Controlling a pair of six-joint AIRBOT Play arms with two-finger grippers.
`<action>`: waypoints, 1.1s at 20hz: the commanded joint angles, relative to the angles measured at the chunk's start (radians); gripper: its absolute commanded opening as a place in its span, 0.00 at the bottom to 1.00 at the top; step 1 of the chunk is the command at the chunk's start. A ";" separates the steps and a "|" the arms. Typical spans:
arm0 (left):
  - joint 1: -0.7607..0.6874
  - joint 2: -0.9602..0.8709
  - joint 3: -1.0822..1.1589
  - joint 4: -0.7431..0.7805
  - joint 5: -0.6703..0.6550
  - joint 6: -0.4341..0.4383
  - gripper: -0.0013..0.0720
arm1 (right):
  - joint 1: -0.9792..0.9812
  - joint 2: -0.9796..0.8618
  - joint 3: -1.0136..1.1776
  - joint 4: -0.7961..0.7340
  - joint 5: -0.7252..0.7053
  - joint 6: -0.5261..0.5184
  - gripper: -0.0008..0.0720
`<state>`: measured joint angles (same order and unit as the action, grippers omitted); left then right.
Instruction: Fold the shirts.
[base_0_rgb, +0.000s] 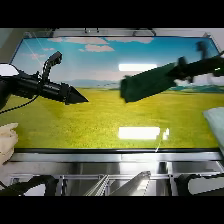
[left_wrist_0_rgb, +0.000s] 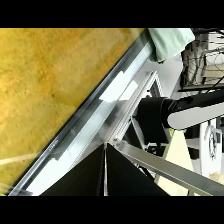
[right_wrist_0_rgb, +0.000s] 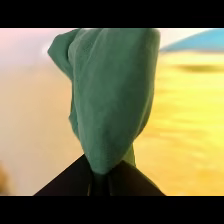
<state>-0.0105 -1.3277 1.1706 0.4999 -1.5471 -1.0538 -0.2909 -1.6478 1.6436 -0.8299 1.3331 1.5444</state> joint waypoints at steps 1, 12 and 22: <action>-0.002 0.000 0.000 0.002 -0.020 0.018 0.05 | -0.215 0.135 0.143 -0.418 0.203 0.441 0.04; -0.134 0.000 0.000 0.002 -0.025 0.058 0.05 | -0.645 0.361 -0.257 -1.090 0.499 0.389 0.04; -0.138 0.000 0.000 0.001 -0.025 0.058 0.05 | -0.667 0.322 -0.518 -1.096 0.369 0.393 0.45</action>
<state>-0.1474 -1.3277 1.1706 0.4992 -1.5715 -0.9962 -0.9546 -1.3132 1.1614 -1.9190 1.7142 1.9373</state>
